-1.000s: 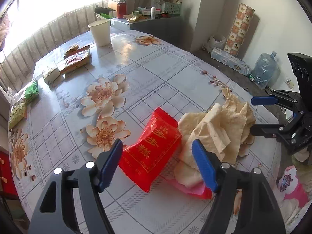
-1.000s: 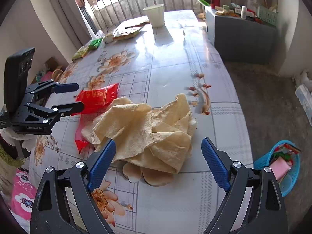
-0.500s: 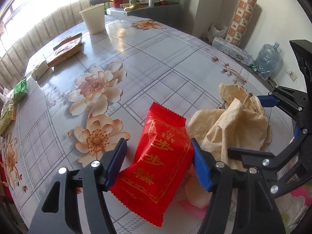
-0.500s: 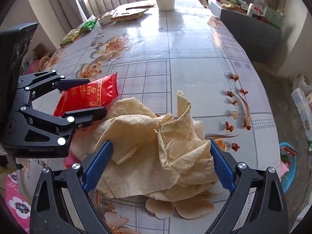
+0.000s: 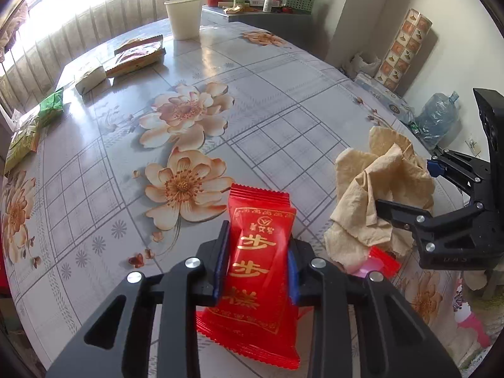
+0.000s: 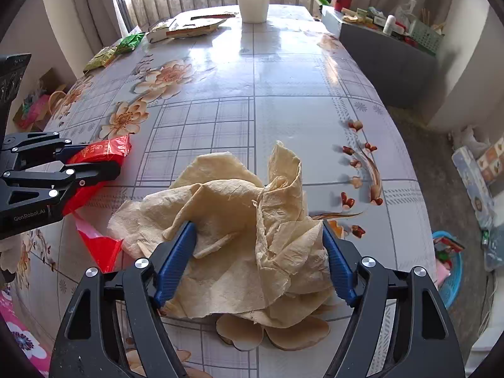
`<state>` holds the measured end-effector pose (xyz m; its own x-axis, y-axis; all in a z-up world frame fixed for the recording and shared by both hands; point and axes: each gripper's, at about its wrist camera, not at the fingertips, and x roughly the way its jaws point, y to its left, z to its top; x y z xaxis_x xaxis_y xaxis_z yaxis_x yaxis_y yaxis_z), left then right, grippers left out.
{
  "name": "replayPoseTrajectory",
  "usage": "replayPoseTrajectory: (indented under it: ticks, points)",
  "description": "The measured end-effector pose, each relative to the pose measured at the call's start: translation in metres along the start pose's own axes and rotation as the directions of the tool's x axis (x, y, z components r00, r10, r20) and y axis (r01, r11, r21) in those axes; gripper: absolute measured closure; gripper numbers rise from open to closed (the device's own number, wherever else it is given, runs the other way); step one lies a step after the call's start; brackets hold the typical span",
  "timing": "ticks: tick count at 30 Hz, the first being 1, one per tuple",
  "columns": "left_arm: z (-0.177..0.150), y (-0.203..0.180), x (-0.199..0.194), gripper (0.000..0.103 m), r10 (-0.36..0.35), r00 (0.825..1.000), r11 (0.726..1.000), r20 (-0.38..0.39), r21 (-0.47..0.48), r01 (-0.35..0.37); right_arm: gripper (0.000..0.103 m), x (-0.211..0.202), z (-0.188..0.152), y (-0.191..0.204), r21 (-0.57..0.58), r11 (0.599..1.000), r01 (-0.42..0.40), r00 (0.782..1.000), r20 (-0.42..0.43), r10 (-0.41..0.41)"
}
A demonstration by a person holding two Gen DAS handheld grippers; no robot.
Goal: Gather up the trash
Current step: 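Grasp the tan crumpled cloth with the right gripper while the left gripper grasps the red snack packet, then lift the tan cloth and red packet and carry both toward the blue wastebasket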
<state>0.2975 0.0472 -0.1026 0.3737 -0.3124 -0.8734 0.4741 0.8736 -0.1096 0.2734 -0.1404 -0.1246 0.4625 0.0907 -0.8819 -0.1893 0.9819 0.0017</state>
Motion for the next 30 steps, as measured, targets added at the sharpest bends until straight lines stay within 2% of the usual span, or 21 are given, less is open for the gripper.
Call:
replayPoseTrajectory:
  ticks: [6,9,11,13,16,22,30]
  points:
    - [-0.004,-0.006,-0.014,0.077,-0.001,1.0,1.0,0.029,-0.003,0.001,0.061,-0.006,-0.003,-0.008,0.029,1.0,0.006,1.0,0.0,-0.006]
    - [-0.005,-0.012,-0.025,0.077,-0.001,0.999,1.0,0.051,0.006,0.001,0.077,-0.009,-0.006,-0.012,0.04,0.999,-0.001,1.0,-0.001,0.001]
    - [-0.003,-0.018,-0.032,0.077,-0.004,0.998,1.0,0.066,0.012,0.003,0.092,-0.011,-0.008,-0.015,0.052,0.999,-0.007,1.0,-0.004,0.007]
    - [-0.003,-0.025,-0.039,0.077,-0.008,0.997,1.0,0.081,0.019,0.006,0.097,-0.013,-0.01,-0.021,0.076,0.997,-0.03,0.999,-0.01,0.031]
    - [0.001,-0.037,-0.049,0.077,-0.016,0.995,0.999,0.102,0.033,0.012,0.098,-0.019,-0.016,-0.032,0.122,0.989,-0.079,0.997,-0.004,0.08]
    - [0.009,-0.064,-0.064,0.077,-0.051,0.987,0.998,0.15,0.043,0.045,0.099,-0.046,-0.032,-0.067,0.239,0.957,-0.162,0.987,0.059,0.152]
    - [0.039,-0.124,-0.075,0.077,-0.123,0.975,0.989,0.184,0.104,0.105,0.099,-0.101,-0.063,-0.131,0.379,0.9,-0.215,0.966,0.218,0.138]
